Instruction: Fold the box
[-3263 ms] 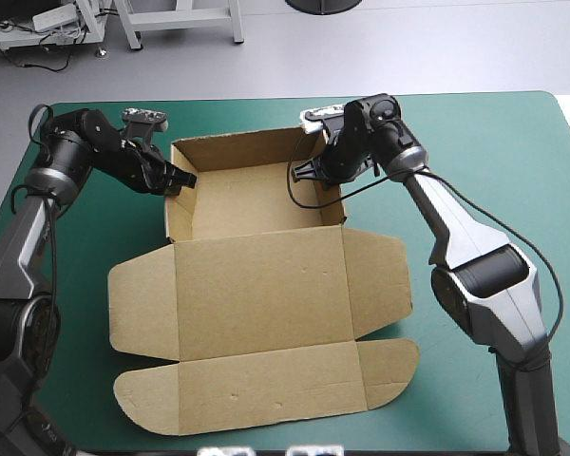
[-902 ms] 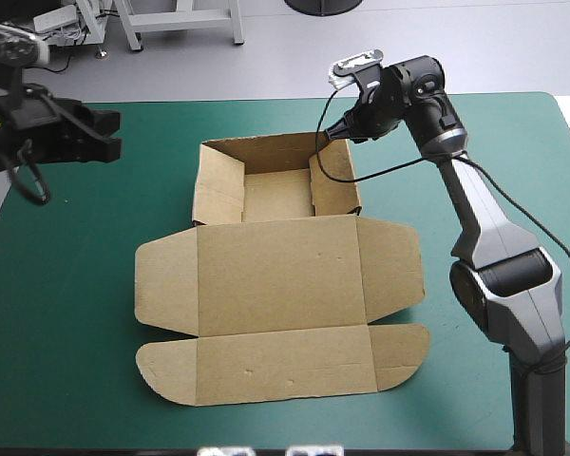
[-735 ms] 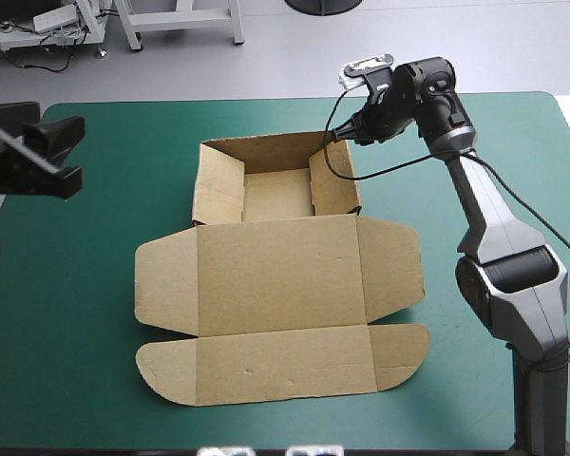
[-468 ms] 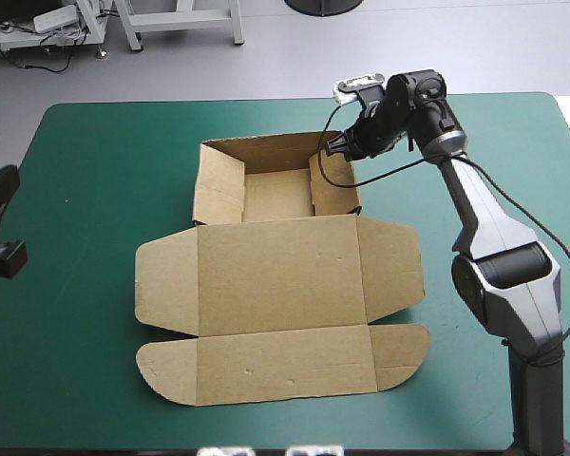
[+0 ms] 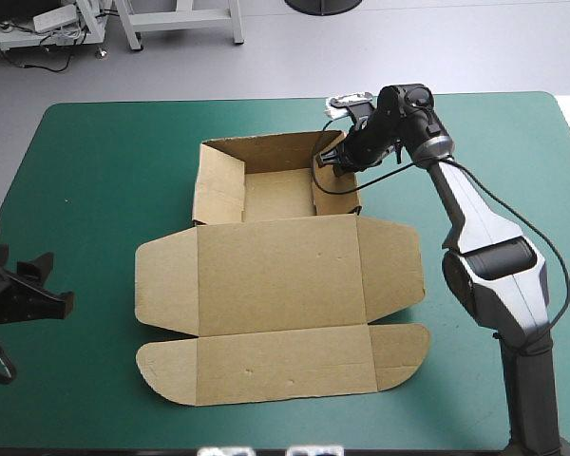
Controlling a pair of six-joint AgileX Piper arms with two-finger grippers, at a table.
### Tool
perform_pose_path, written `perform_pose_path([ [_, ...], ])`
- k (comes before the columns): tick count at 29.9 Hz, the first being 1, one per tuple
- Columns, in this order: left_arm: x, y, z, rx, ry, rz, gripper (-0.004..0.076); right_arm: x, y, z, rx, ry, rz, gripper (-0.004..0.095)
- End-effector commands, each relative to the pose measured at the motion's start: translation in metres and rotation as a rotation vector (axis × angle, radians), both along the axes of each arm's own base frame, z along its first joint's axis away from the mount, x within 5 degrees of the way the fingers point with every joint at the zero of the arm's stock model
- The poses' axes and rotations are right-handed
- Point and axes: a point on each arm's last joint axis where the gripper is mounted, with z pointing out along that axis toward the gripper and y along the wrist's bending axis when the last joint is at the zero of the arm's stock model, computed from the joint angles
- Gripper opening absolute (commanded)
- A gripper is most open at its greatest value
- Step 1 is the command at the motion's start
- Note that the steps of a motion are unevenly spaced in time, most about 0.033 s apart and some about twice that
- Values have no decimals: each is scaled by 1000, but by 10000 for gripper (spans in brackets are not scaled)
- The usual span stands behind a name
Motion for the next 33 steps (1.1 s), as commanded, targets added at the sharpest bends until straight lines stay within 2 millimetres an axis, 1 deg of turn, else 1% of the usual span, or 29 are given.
perform_pose_path([
  [1,-1,3,-18,7,36,31,370,-9,-1,30,53,-53,26,319],
  [3,1,2,-30,-6,38,39,370,-7,0,26,56,-45,30,258],
  [5,0,2,-39,-9,25,36,370,-6,1,21,52,-40,40,168],
  [8,-5,2,-47,-26,4,43,370,-5,1,19,42,-47,60,-1],
  [9,-5,2,-49,-26,6,43,370,-5,1,19,43,-49,59,-22],
  [12,-5,2,-53,-25,16,43,364,-5,2,22,54,-57,56,-19],
  [15,-4,2,-52,-22,2,43,321,-8,1,33,74,-68,42,-19],
  [17,-3,3,-50,-15,-16,46,270,-10,0,46,87,-100,37,-19],
  [18,-3,4,-50,-8,-22,49,251,-14,-2,59,87,-135,32,-19],
  [19,-3,4,-50,-3,-25,52,235,-15,-4,66,80,-158,24,-19],
  [23,-3,7,-49,30,-30,69,185,-28,-23,105,-26,-291,-47,-19],
  [26,-3,9,-49,46,-32,77,171,-40,-44,133,-164,-399,-117,-19],
  [27,-3,9,-49,49,-33,79,171,-45,-53,145,-186,-431,-151,-19],
  [29,-3,9,-49,52,-33,78,171,-52,-69,159,-179,-458,-197,-19],
  [30,-3,9,-49,50,-35,79,171,-57,-80,169,-170,-475,-221,-19],
  [33,-3,9,-49,50,-35,79,171,-66,-119,187,-174,-507,-320,-19],
])
